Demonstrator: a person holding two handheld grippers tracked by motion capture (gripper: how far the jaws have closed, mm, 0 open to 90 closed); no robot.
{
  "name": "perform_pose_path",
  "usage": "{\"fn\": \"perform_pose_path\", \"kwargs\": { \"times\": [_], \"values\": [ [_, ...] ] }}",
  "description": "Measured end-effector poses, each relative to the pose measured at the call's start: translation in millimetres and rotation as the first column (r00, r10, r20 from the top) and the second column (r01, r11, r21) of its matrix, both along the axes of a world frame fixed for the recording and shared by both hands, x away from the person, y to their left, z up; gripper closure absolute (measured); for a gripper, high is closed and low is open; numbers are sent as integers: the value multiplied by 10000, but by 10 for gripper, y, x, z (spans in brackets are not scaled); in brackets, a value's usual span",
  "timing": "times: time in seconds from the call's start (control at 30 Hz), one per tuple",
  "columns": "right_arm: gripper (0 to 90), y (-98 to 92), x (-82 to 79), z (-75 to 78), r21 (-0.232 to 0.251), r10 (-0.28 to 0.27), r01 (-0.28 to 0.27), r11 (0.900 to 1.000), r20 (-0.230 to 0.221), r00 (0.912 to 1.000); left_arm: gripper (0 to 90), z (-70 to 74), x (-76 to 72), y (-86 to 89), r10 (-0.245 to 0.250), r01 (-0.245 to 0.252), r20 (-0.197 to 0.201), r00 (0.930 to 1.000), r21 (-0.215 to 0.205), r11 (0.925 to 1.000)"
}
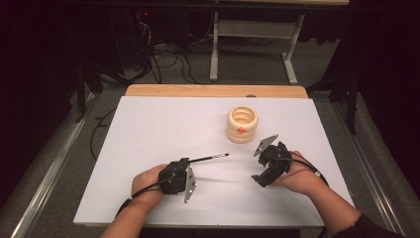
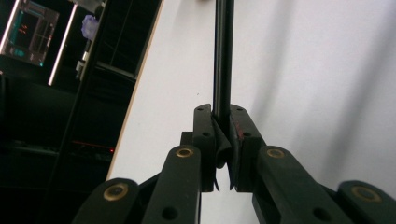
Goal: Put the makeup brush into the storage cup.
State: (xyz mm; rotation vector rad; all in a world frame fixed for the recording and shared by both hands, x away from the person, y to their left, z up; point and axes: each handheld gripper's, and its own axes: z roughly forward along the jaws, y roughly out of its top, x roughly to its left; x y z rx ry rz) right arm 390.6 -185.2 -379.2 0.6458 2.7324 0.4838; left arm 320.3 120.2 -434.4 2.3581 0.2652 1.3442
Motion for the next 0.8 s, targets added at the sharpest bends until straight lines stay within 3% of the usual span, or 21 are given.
{"fn": "perform_pose_path", "kwargs": {
  "times": [0.33,0.4,0.5,0.6,0.8],
  "values": [
    [45,-7,-14,-54,772,-588,524,9956,825,9949,836,-10,61,80,292,-332,-581,9979,-698,9970],
    [45,3,-19,-46,1143,-693,576,9918,1014,9924,836,-10,63,82,282,-340,-640,9975,-906,9953],
    [46,2,-20,-49,1913,-1032,812,9782,1085,9887,836,-1,68,95,308,-394,-780,9965,-1121,9929],
    [46,-5,-32,-75,2373,-1311,988,9664,1244,9835,836,11,79,125,355,-499,-983,9945,-1482,9877],
    [46,-87,-51,-155,3543,-1996,1466,9236,1176,9728,836,5,107,167,426,-707,-1407,9891,-2012,9770]
  ]
}}
